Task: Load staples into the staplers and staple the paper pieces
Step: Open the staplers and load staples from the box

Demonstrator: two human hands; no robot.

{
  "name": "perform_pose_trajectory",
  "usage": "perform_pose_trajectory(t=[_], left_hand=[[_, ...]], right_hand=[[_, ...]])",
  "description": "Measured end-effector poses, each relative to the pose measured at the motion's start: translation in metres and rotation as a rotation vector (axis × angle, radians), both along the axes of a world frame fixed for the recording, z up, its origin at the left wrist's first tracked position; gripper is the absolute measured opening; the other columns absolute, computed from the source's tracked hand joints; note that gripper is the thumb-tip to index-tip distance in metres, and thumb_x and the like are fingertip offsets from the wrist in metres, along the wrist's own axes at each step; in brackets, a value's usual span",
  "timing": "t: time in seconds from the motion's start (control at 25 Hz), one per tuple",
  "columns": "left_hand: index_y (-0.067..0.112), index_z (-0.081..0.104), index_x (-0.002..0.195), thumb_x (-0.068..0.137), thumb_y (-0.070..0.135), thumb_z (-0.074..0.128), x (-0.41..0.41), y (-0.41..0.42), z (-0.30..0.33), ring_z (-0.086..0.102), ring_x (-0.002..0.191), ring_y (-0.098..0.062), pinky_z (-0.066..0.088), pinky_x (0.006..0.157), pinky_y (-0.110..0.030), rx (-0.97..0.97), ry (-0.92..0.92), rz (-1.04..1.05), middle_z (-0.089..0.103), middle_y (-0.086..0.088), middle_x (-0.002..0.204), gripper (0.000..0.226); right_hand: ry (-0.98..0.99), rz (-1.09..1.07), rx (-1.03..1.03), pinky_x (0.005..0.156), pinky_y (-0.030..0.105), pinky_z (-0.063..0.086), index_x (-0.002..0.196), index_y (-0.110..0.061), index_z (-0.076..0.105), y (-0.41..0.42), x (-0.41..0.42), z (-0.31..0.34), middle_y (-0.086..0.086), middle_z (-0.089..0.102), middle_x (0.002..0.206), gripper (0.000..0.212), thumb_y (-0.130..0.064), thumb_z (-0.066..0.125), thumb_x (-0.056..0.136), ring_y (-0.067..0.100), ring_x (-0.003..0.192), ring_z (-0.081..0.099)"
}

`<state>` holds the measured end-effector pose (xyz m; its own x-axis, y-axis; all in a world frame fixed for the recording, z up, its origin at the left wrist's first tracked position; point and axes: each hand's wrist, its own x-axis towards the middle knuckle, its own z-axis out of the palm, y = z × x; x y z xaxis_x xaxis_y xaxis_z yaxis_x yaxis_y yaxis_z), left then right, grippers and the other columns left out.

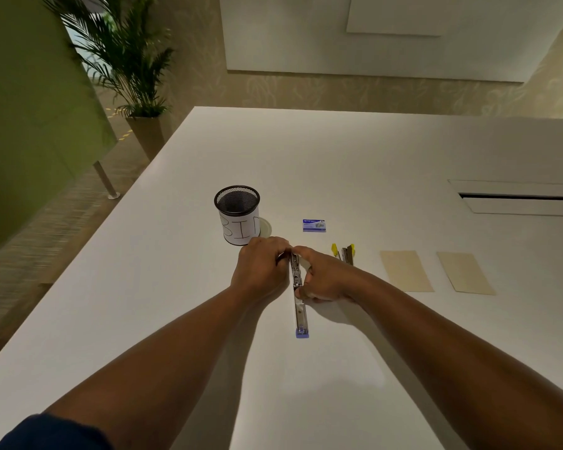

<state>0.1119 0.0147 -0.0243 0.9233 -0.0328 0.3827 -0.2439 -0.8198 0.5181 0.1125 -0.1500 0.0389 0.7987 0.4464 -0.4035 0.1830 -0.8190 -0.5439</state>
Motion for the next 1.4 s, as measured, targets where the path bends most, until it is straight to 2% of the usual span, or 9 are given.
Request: perform_pose_trajectory(t=[0.2,0.36,0.48,0.64,0.76,0.92,1.16,1.32,1.4], left_hand=[[0.028,0.061,0.068,0.085,0.018,0.052,-0.002,-0.001,0.003,0.058,0.065,-0.01,0.048,0.059,-0.033,-0.029,-0.008,-0.013,0.059,0.012,0.062,0.022],[0.025,0.074,0.081,0.09,0.02,0.049,0.003,0.003,0.001,0.063,0.072,-0.01,0.052,0.066,-0.034,-0.048,-0.001,-0.044,0.069,0.011,0.073,0.027],[0.022,0.072,0.078,0.093,0.028,0.046,0.005,0.003,-0.004,0.063,0.072,-0.014,0.053,0.068,-0.041,-0.049,0.022,-0.028,0.069,0.005,0.073,0.03],[0.02,0.064,0.071,0.095,0.031,0.044,0.007,0.004,-0.006,0.059,0.069,-0.015,0.05,0.065,-0.043,-0.035,0.042,-0.007,0.063,0.003,0.069,0.033],[0.02,0.065,0.071,0.095,0.034,0.044,0.004,0.002,-0.003,0.06,0.072,-0.016,0.05,0.066,-0.044,-0.028,0.044,0.019,0.066,0.003,0.073,0.035],[0.024,0.073,0.076,0.09,0.036,0.053,0.001,0.001,0.002,0.063,0.075,-0.013,0.052,0.068,-0.04,-0.036,0.032,0.019,0.071,0.008,0.078,0.027],[0.026,0.078,0.084,0.091,0.043,0.057,0.001,0.002,0.003,0.064,0.078,-0.01,0.054,0.07,-0.037,-0.052,0.042,0.023,0.075,0.01,0.085,0.027],[0.026,0.077,0.083,0.09,0.043,0.053,0.001,0.001,0.004,0.064,0.075,-0.01,0.055,0.068,-0.036,-0.035,0.043,0.035,0.073,0.01,0.082,0.029],[0.025,0.076,0.081,0.091,0.041,0.053,0.0,0.0,0.005,0.065,0.075,-0.011,0.056,0.068,-0.037,-0.034,0.064,0.036,0.073,0.008,0.082,0.03]], right_hand=[[0.004,-0.015,0.015,0.068,0.028,0.05,0.157,-0.03,0.023,0.0,0.002,-0.002,0.006,0.066,0.1,0.09,-0.017,0.077,0.087,0.02,0.08,0.063],[-0.004,-0.042,0.04,0.074,0.036,0.052,0.145,-0.03,0.035,-0.001,0.0,-0.007,0.006,0.067,0.095,0.072,-0.018,0.076,0.087,0.024,0.081,0.063],[-0.013,-0.057,0.089,0.071,0.034,0.05,0.134,-0.03,0.042,-0.004,-0.004,-0.01,0.005,0.07,0.085,0.056,-0.016,0.074,0.09,0.018,0.073,0.061],[-0.055,-0.072,0.174,0.082,0.048,0.057,0.126,-0.032,0.042,-0.006,-0.009,-0.018,0.006,0.067,0.074,0.051,-0.012,0.072,0.089,0.022,0.068,0.059],[-0.127,-0.091,0.214,0.086,0.054,0.058,0.119,-0.037,0.042,-0.008,-0.017,-0.024,0.009,0.07,0.082,0.047,-0.014,0.07,0.088,0.032,0.081,0.068],[-0.172,-0.109,0.231,0.089,0.052,0.056,0.115,-0.042,0.043,-0.009,-0.021,-0.028,-0.008,0.061,0.09,0.048,-0.017,0.073,0.087,0.021,0.092,0.065],[-0.183,-0.137,0.233,0.089,0.047,0.054,0.135,-0.046,0.04,-0.009,-0.021,-0.029,-0.013,0.058,0.093,0.066,-0.021,0.076,0.086,0.013,0.087,0.062],[-0.186,-0.14,0.209,0.092,0.043,0.053,0.139,-0.04,0.046,-0.01,-0.021,-0.031,-0.016,0.059,0.096,0.061,-0.024,0.076,0.088,0.004,0.081,0.057],[-0.179,-0.131,0.214,0.092,0.044,0.053,0.134,-0.04,0.046,-0.01,-0.02,-0.029,-0.014,0.059,0.097,0.057,-0.024,0.076,0.088,0.009,0.089,0.06]])
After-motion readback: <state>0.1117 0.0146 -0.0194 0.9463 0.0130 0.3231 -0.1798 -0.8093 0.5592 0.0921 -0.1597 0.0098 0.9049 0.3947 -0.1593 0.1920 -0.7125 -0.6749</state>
